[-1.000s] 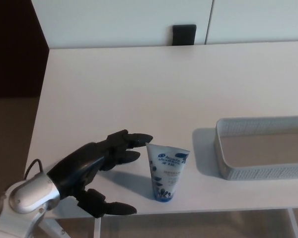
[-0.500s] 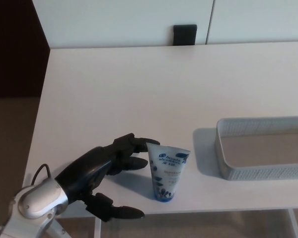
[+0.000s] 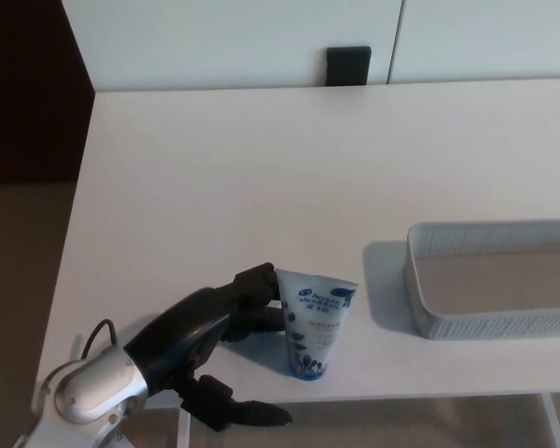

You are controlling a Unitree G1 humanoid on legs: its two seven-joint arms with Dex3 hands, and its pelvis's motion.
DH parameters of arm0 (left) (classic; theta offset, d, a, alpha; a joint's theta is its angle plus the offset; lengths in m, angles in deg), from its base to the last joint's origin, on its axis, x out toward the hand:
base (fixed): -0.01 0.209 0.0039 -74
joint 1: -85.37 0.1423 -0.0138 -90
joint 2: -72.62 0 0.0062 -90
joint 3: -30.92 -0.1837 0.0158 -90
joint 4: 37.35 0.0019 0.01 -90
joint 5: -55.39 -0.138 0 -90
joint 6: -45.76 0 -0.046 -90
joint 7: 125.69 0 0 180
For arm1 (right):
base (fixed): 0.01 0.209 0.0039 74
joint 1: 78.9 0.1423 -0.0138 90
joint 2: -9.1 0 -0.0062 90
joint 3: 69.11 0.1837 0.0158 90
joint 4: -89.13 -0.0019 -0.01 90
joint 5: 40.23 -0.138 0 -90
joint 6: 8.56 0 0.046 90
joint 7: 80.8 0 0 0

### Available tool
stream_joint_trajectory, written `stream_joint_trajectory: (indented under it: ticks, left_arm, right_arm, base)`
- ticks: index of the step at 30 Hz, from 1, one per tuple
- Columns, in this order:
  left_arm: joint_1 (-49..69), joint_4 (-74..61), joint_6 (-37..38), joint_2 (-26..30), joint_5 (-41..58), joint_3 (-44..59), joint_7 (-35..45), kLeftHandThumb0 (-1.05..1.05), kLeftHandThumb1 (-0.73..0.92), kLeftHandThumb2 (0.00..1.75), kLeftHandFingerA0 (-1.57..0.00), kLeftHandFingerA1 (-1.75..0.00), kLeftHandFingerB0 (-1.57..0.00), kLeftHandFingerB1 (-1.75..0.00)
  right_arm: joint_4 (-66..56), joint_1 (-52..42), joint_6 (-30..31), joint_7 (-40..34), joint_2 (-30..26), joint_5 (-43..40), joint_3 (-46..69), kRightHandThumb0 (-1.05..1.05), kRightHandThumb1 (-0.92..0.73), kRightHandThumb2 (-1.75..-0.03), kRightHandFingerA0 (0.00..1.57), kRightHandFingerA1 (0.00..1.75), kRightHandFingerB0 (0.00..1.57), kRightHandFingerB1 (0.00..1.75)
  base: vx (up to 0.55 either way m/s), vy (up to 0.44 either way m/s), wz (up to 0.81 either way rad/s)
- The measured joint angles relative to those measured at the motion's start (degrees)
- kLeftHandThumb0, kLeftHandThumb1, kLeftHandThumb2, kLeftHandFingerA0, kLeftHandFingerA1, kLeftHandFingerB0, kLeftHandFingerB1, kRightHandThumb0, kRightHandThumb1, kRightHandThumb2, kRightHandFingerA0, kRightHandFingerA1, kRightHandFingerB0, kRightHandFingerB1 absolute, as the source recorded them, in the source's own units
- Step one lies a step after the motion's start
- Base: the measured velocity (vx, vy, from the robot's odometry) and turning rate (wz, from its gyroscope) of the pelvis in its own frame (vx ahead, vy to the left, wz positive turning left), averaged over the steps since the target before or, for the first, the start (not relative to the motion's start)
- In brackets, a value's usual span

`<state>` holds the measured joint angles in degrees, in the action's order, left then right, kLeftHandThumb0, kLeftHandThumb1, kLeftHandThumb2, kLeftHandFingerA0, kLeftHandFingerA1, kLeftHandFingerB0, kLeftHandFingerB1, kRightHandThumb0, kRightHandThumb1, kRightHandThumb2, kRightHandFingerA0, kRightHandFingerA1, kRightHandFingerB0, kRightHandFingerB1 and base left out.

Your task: The robot walks towards a table in front, picks a shampoo with left hand and puts it in a small grey container

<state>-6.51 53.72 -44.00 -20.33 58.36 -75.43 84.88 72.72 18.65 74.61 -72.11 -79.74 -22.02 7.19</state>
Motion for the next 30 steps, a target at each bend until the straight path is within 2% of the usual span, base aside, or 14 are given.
stream_joint_trajectory:
  ticks: [13, 14, 15, 16, 17, 18, 19, 20, 21, 22, 23, 24, 25, 30]
  left_arm:
    - [-1.61, 1.02, -1.38, -2.84, -0.55, -1.39, -1.24, -0.67, 0.36, 0.52, -0.23, -0.60, -0.05, -0.60]
    - [-1.76, 1.03, -1.70, -3.30, -0.74, -1.55, -1.59, -0.36, 0.15, 0.77, -0.56, -0.69, -0.06, -0.55]
    - [-1.97, 1.13, -1.90, -3.88, -1.24, -1.77, -2.28, -0.65, 0.35, 0.70, -0.86, -0.60, -0.13, -0.57]
    - [-2.10, 1.22, -1.99, -4.23, -1.69, -1.91, -2.75, -0.50, 0.46, 0.54, -1.29, -0.58, -0.24, -0.50]
    - [-2.40, 1.55, -2.11, -4.92, -2.44, -2.19, -3.85, -0.50, 0.46, 0.54, -1.29, -0.58, -0.24, -0.50]
    - [-2.73, 1.84, -2.31, -5.93, -3.32, -2.52, -5.10, -0.41, 0.54, 0.56, -1.51, -0.63, -0.35, -0.48]
    - [-2.93, 1.97, -2.41, -6.44, -3.94, -2.76, -5.82, -0.34, 0.62, 0.70, -1.57, -0.80, -0.45, -0.50]
    - [-3.20, 2.21, -2.68, -7.30, -4.76, -3.11, -6.93, -0.34, 0.62, 0.70, -1.57, -0.80, -0.45, -0.50]
    - [-3.60, 2.71, -2.92, -8.64, -5.88, -3.77, -8.33, -0.19, 0.79, 0.63, -1.57, -0.99, -0.95, -0.49]
    - [-3.91, 3.21, -2.96, -9.23, -6.45, -4.07, -9.04, -0.17, 0.70, 0.74, -1.57, -1.02, -1.13, -0.56]
    - [-4.58, 4.34, -3.03, -10.28, -7.38, -4.58, -10.31, -0.17, 0.70, 0.74, -1.57, -1.02, -1.13, -0.56]
    - [-5.19, 5.27, -3.08, -11.17, -8.13, -4.99, -11.37, -0.14, 0.50, 1.05, -1.52, -1.24, -1.15, -0.92]
    - [-5.87, 6.35, -3.12, -12.07, -8.89, -5.40, -12.44, -0.10, 0.56, 0.97, -1.57, -1.02, -1.44, -0.63]
    - [-8.76, 9.96, -3.23, -15.43, -12.02, -6.35, -17.41, -0.10, 0.47, 1.16, -1.57, -1.06, -1.46, -0.89]
  right_arm:
    - [-0.12, -0.53, -0.45, 0.09, 0.03, -0.03, -0.05, -0.39, -0.70, -0.61, 0.63, 0.46, 0.50, 0.39]
    - [-0.18, -0.52, -0.47, 0.12, 0.03, -0.03, -0.05, -0.39, -0.69, -0.61, 0.64, 0.47, 0.48, 0.39]
    - [-0.21, -0.51, -0.49, 0.12, 0.03, -0.03, -0.06, -0.39, -0.69, -0.60, 0.65, 0.47, 0.48, 0.39]
    - [-0.22, -0.49, -0.49, 0.12, 0.03, -0.02, -0.06, -0.40, -0.69, -0.61, 0.66, 0.47, 0.51, 0.40]
    - [-0.25, -0.44, -0.49, 0.12, 0.03, -0.03, -0.06, -0.40, -0.69, -0.61, 0.66, 0.47, 0.51, 0.40]
    - [-0.30, -0.40, -0.50, 0.12, 0.04, -0.04, -0.05, -0.40, -0.69, -0.61, 0.66, 0.47, 0.51, 0.40]
    - [-0.32, -0.38, -0.49, 0.12, 0.05, -0.04, -0.05, -0.39, -0.69, -0.60, 0.63, 0.45, 0.52, 0.40]
    - [-0.34, -0.35, -0.50, 0.11, 0.09, -0.03, -0.06, -0.39, -0.69, -0.60, 0.63, 0.45, 0.52, 0.40]
    - [-0.37, -0.34, -0.50, 0.11, 0.15, -0.04, -0.07, -0.39, -0.69, -0.61, 0.63, 0.45, 0.53, 0.40]
    - [-0.38, -0.33, -0.49, 0.11, 0.20, -0.04, -0.07, -0.39, -0.69, -0.61, 0.63, 0.45, 0.53, 0.40]
    - [-0.41, -0.29, -0.49, 0.11, 0.29, -0.03, -0.07, -0.39, -0.69, -0.61, 0.63, 0.45, 0.53, 0.40]
    - [-0.45, -0.24, -0.49, 0.11, 0.38, -0.03, -0.08, -0.39, -0.69, -0.61, 0.62, 0.45, 0.53, 0.40]
    - [-0.51, -0.18, -0.49, 0.11, 0.46, -0.03, -0.10, -0.39, -0.69, -0.61, 0.61, 0.44, 0.51, 0.40]
    - [-0.80, 0.39, -0.49, 0.12, 0.49, -0.01, -0.12, -0.40, -0.71, -0.61, 0.64, 0.44, 0.52, 0.39]
  base:
    - [0.00, 0.000, 0.00]
    - [0.00, 0.000, 0.00]
    - [0.00, 0.000, 0.00]
    - [0.00, 0.000, 0.00]
    - [0.00, 0.000, 0.00]
    - [0.00, 0.000, 0.00]
    - [0.00, 0.000, 0.00]
    - [0.00, 0.000, 0.00]
    - [0.00, 0.000, 0.00]
    - [0.00, 0.000, 0.00]
    - [0.00, 0.000, 0.00]
    - [0.00, 0.000, 0.00]
    - [0.00, 0.000, 0.00]
    - [0.00, 0.000, 0.00]
